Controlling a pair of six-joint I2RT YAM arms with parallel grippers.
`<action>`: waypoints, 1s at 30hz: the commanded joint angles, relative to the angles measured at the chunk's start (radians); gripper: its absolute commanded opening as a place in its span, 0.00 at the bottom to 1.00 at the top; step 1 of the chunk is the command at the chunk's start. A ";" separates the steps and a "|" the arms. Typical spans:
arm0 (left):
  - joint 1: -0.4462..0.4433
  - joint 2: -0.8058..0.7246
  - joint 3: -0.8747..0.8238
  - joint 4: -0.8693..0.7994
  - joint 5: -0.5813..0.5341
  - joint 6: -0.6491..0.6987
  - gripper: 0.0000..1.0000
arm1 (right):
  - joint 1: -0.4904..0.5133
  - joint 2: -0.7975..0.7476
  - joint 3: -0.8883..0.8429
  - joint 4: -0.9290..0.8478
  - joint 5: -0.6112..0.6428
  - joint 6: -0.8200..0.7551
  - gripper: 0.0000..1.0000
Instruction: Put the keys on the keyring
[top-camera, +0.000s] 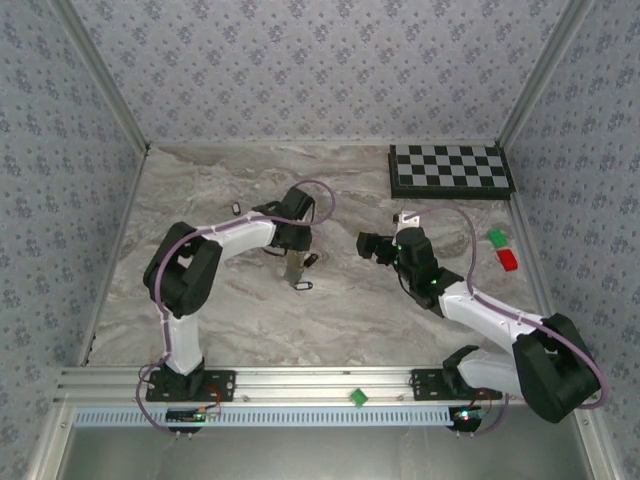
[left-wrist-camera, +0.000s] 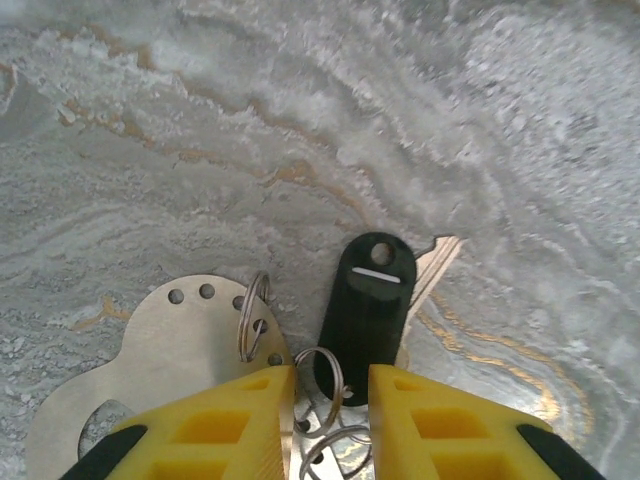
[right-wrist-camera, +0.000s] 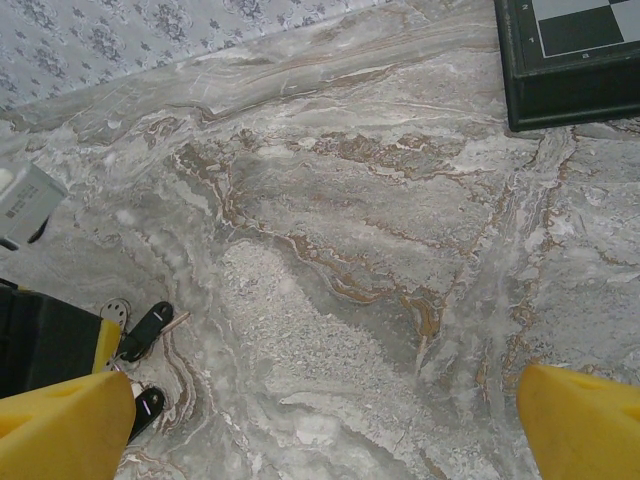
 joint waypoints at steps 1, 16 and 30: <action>0.002 0.030 0.041 -0.039 -0.040 0.030 0.24 | 0.007 0.001 0.034 -0.009 0.016 -0.011 0.99; -0.008 -0.051 0.056 -0.068 -0.086 0.060 0.00 | 0.010 -0.004 0.034 -0.011 0.019 -0.010 0.99; -0.070 -0.217 0.068 -0.066 -0.077 0.157 0.00 | 0.011 -0.012 0.029 -0.007 0.021 -0.012 0.99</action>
